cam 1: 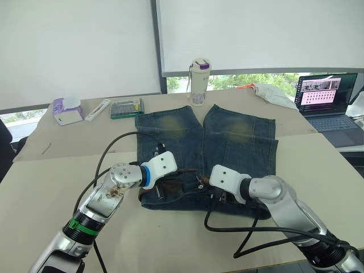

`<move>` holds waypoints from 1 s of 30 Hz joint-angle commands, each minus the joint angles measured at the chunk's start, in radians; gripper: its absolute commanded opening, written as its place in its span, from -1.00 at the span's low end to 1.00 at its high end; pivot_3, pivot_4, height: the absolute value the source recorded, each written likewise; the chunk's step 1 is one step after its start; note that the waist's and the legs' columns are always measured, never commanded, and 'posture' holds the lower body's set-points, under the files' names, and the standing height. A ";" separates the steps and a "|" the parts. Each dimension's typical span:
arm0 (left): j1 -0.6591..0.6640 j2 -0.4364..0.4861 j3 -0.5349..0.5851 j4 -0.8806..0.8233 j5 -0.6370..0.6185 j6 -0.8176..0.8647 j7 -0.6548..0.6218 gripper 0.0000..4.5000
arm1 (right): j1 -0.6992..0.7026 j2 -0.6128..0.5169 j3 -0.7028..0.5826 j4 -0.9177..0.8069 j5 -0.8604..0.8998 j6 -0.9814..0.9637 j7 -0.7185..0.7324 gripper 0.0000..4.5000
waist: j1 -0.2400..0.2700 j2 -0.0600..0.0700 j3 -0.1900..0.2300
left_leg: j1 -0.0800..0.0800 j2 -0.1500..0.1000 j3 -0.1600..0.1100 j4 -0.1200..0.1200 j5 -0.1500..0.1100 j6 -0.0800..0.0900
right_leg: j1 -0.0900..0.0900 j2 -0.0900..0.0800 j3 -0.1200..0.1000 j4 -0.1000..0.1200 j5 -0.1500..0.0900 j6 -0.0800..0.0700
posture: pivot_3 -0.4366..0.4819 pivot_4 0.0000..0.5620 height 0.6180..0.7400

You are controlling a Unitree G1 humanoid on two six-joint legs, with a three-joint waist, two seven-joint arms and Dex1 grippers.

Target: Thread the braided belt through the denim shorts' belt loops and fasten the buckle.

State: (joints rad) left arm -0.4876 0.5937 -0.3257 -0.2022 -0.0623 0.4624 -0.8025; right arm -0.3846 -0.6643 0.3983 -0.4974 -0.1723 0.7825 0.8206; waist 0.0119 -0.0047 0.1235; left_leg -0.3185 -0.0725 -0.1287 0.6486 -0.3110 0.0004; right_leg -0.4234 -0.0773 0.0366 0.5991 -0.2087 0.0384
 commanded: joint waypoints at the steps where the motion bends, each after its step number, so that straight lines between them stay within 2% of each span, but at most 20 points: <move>1: 0.009 -0.001 0.044 -0.042 -0.003 0.016 0.017 -1.00 | -0.015 0.000 -0.007 -0.005 -0.012 -0.019 -0.026 -0.58 | -0.001 0.000 0.000 | 0.000 0.000 0.000 0.000 0.000 0.000 | 0.000 0.000 0.000 0.000 0.000 0.000 | -0.05 -0.47 1.00; 4: 0.024 0.005 0.052 -0.039 -0.002 0.020 0.017 -1.00 | 0.002 0.013 -0.028 -0.033 0.021 0.019 -0.027 -0.99 | -0.002 0.000 0.000 | 0.000 0.000 0.000 0.000 0.000 0.000 | 0.000 0.000 0.000 0.000 0.000 0.000 | -0.05 -0.47 1.00; 10: 0.048 0.003 0.043 -0.042 0.004 0.029 0.011 -1.00 | 0.031 0.029 -0.092 -0.091 0.120 0.121 0.003 -1.00 | -0.001 0.000 0.000 | 0.000 0.000 0.000 0.000 0.000 0.000 | 0.000 0.000 0.000 0.001 0.000 0.000 | -0.05 -0.47 1.00; 12: 0.052 0.000 0.040 -0.044 0.004 0.030 0.010 -1.00 | 0.040 0.059 -0.134 -0.115 0.180 0.172 0.007 -0.54 | -0.001 0.000 0.000 | 0.000 0.000 0.000 0.000 0.000 0.000 | 0.000 0.000 0.000 0.001 0.000 0.000 | -0.05 -0.47 1.00; 15: 0.055 -0.002 0.038 -0.042 0.006 0.029 0.008 -1.00 | 0.039 0.083 -0.169 -0.109 0.182 0.225 -0.056 -0.17 | -0.002 0.000 0.000 | 0.000 0.001 0.000 0.000 0.000 0.000 | 0.000 0.000 0.000 0.004 0.000 0.000 | -0.05 -0.47 1.00; 16: 0.056 -0.002 0.038 -0.042 0.007 0.028 0.007 -1.00 | 0.039 0.087 -0.176 -0.109 0.190 0.238 -0.066 0.03 | -0.001 0.000 0.000 | 0.000 0.001 0.000 0.000 0.000 0.000 | 0.000 0.000 0.001 0.007 0.000 0.000 | -0.05 -0.47 1.00; 17: 0.057 -0.002 0.038 -0.042 0.007 0.027 0.006 -1.00 | 0.040 0.091 -0.192 -0.113 0.208 0.257 -0.068 0.14 | 0.000 0.000 0.000 | 0.000 0.000 0.000 0.000 0.000 0.000 | 0.000 0.000 0.001 0.009 0.000 0.000 | -0.05 -0.47 1.00; 23: 0.059 -0.002 0.036 -0.040 0.006 0.025 0.001 -1.00 | 0.037 0.088 -0.233 -0.124 0.268 0.304 -0.093 0.14 | -0.001 0.000 0.000 | 0.000 0.000 0.000 0.001 0.000 0.000 | 0.000 0.000 0.000 0.010 0.000 0.000 | -0.05 -0.47 1.00; 30: 0.055 -0.006 0.033 -0.033 0.008 0.020 0.000 -1.00 | 0.034 0.079 -0.173 -0.108 0.266 0.278 -0.141 0.14 | -0.002 0.000 0.000 | 0.000 0.000 0.000 0.001 0.000 0.000 | 0.000 0.000 0.000 0.010 0.000 0.000 | -0.05 -0.47 1.00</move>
State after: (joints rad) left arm -0.4266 0.5892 -0.2980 -0.2106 -0.0615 0.5000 -0.7999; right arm -0.3383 -0.5850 0.2204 -0.5802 0.0829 1.0770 0.6933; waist 0.0101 -0.0045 0.1230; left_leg -0.3182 -0.0723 -0.1289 0.6495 -0.3113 0.0008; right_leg -0.4239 -0.0773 0.0371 0.6087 -0.2087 0.0384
